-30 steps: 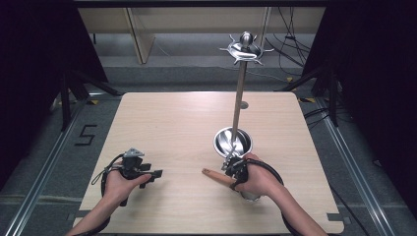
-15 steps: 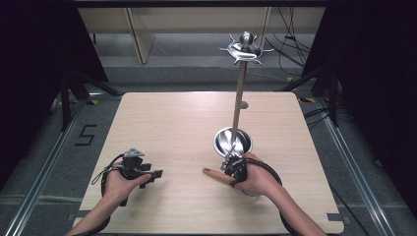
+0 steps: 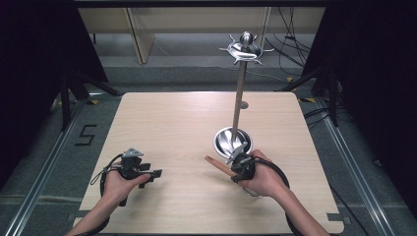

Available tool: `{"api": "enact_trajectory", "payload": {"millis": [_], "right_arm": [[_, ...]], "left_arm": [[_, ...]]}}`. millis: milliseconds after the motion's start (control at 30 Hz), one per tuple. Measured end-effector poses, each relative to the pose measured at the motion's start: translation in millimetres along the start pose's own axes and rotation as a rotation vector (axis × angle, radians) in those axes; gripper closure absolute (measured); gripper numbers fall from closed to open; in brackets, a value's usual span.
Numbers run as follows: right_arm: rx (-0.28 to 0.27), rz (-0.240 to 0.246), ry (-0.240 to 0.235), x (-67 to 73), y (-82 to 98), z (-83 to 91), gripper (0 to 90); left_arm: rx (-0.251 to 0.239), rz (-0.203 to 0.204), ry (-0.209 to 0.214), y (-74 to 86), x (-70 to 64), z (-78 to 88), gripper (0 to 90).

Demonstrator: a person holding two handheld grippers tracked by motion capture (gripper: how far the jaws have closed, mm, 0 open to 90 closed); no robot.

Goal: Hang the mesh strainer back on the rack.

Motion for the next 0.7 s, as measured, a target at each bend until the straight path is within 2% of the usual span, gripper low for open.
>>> {"api": "enact_trajectory", "payload": {"millis": [33, 200, 233, 267, 300, 333, 400, 433, 467, 500, 533, 567, 600, 667, 700], "right_arm": [[-0.023, 0.002, 0.004, -1.2, -0.7, 1.2, 70.3], [-0.112, -0.057, 0.044, -6.6, -1.1, 10.5, 70.3], [-0.119, -0.077, 0.048, -7.3, -0.4, 13.7, 70.3], [-0.119, -0.077, 0.048, -7.3, -0.4, 13.7, 70.3], [-0.166, -0.083, 0.060, -12.0, -1.1, 15.5, 70.3], [-0.173, -0.103, 0.056, -12.6, -0.9, 17.2, 70.3], [-0.190, -0.112, 0.080, -16.7, 0.2, 20.2, 70.3], [-0.206, -0.142, 0.080, -15.1, -0.1, 20.7, 70.4], [-0.218, -0.133, 0.073, -16.4, -0.2, 22.6, 70.3], [-0.241, -0.129, 0.085, -17.4, -0.2, 23.0, 70.4], [-0.238, -0.154, 0.081, -16.8, 0.3, 25.7, 70.3], [-0.259, -0.159, 0.087, -17.2, -0.1, 26.4, 70.3], [-0.257, -0.165, 0.100, -18.6, 0.8, 28.4, 70.3], [-0.287, -0.174, 0.103, -19.2, 0.8, 31.8, 70.3], [-0.304, -0.194, 0.109, -19.1, 0.1, 32.9, 70.3]], "left_arm": [[0.001, 0.000, 0.001, 0.0, -0.1, 0.1, 38.7], [-0.005, 0.005, -0.015, -0.3, -0.6, -0.4, 38.6], [-0.005, 0.005, -0.016, -0.3, -0.6, -0.5, 38.7], [-0.005, 0.005, -0.016, -0.3, -0.6, -0.5, 38.7], [-0.006, 0.007, -0.016, -0.3, -0.6, -0.7, 38.6], [0.007, -0.007, -0.010, 0.4, -0.1, 0.5, 38.6], [0.003, -0.002, -0.011, 0.2, -0.5, 0.1, 38.6], [0.003, -0.002, -0.011, 0.2, -0.5, 0.1, 38.6], [0.003, -0.001, -0.011, 0.2, -0.5, 0.0, 38.6], [0.004, -0.002, -0.011, 0.3, -0.4, 0.1, 38.6], [-0.006, 0.009, -0.016, -0.2, -0.9, -0.9, 38.6], [-0.003, 0.005, -0.012, 0.0, -0.8, -0.5, 38.6], [0.002, 0.001, -0.011, 0.2, -0.5, -0.1, 38.6], [0.003, -0.002, -0.010, 0.2, -0.4, 0.2, 38.6], [0.002, -0.001, -0.010, 0.2, -0.6, 0.1, 38.6]]}}
Point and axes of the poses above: each handheld gripper's, and its own axes: z roughly backward along the jaws, y roughly out of its underside, x roughly to its left, the point moved 8 cm from there along -z, roughly forward along the jaws, and after that the axes turned 11 degrees about -x, right-handed, at the moved point
